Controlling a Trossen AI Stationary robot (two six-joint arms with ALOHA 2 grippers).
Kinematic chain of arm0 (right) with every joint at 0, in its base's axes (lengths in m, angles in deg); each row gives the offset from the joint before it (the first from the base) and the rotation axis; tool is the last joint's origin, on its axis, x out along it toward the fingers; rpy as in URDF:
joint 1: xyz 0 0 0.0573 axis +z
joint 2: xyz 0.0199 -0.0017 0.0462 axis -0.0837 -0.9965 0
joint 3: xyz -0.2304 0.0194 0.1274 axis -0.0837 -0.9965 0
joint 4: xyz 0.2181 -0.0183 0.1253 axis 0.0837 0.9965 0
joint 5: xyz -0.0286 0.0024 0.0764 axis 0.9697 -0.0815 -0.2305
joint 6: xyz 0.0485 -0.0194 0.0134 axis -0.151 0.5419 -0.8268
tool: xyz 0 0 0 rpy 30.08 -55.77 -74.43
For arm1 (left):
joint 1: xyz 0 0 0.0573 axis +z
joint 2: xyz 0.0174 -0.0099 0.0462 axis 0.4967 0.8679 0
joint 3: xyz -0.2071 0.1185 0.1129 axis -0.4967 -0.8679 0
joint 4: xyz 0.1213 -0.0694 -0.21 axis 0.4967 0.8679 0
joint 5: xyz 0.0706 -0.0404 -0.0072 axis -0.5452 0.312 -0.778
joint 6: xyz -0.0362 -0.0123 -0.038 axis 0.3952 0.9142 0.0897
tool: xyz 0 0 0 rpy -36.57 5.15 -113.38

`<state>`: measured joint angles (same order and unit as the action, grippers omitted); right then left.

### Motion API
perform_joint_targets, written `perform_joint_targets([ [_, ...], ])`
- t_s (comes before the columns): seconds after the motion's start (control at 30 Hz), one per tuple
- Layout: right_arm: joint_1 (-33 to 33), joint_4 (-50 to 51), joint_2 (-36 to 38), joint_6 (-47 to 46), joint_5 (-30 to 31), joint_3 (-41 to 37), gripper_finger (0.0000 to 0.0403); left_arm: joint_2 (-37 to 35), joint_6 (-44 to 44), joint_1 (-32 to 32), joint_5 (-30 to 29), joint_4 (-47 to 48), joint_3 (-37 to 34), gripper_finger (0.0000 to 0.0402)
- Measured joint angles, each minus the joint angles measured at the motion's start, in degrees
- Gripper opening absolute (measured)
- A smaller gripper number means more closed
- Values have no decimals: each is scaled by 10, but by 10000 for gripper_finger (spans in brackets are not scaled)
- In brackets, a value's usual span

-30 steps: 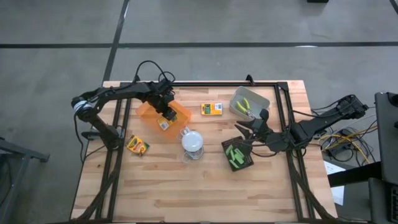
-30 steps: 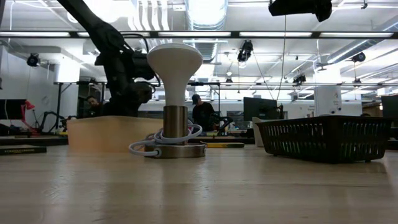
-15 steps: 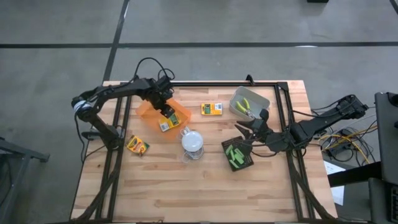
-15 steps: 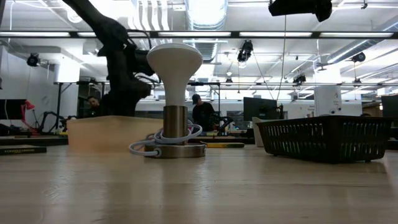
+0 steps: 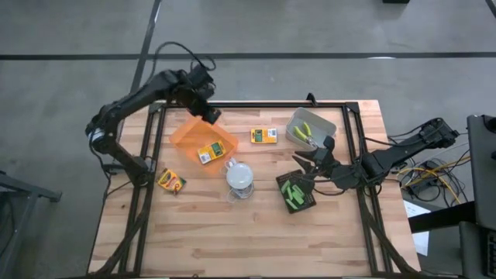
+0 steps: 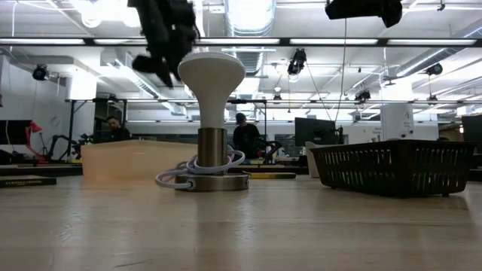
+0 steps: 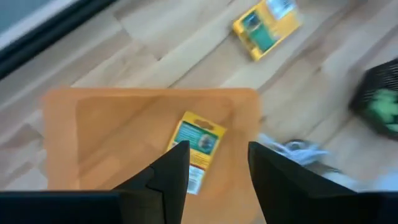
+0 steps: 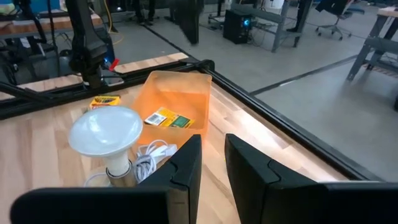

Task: Pick & Place School Supplies
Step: Put the box of crayon into the orange bin

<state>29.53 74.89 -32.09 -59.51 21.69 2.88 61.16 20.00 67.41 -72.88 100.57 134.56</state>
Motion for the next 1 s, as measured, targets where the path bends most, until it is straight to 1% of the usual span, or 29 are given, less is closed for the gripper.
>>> perform_joint_targets([
  [0.13,0,1,0,-34,-23,0,68,-23,48,-20,-2,85,72,167],
  [0.2,0,1,0,-37,-38,0,68,-41,64,-45,-20,124,86,167],
  [0.23,0,1,0,-37,-43,-2,68,-51,77,-63,-38,142,88,167],
  [0.33,0,1,0,-36,-45,-7,68,-85,160,-136,-130,182,77,167],
  [0.47,0,1,0,-28,-45,-18,68,-124,311,-271,-283,208,41,167],
  [0.53,0,1,0,-28,-45,-24,68,-139,386,-343,-335,207,17,167],
  [0.6,0,1,0,-28,-46,-28,68,-146,466,-411,-356,206,-7,167],
  [0.73,0,1,0,-27,-56,-30,68,-148,622,-522,-358,207,-74,167],
  [0.8,0,0,0,-26,-73,-30,68,-142,698,-562,-340,206,-115,167],
  [0.83,0,1,0,-26,-77,-30,68,-138,734,-577,-325,206,-136,167],
  [0.9,0,0,0,-26,-88,-30,68,-132,775,-595,-292,206,-181,167],
  [1.0,0,0,0,-26,-92,-30,68,-128,799,-605,-242,207,-247,167],
])
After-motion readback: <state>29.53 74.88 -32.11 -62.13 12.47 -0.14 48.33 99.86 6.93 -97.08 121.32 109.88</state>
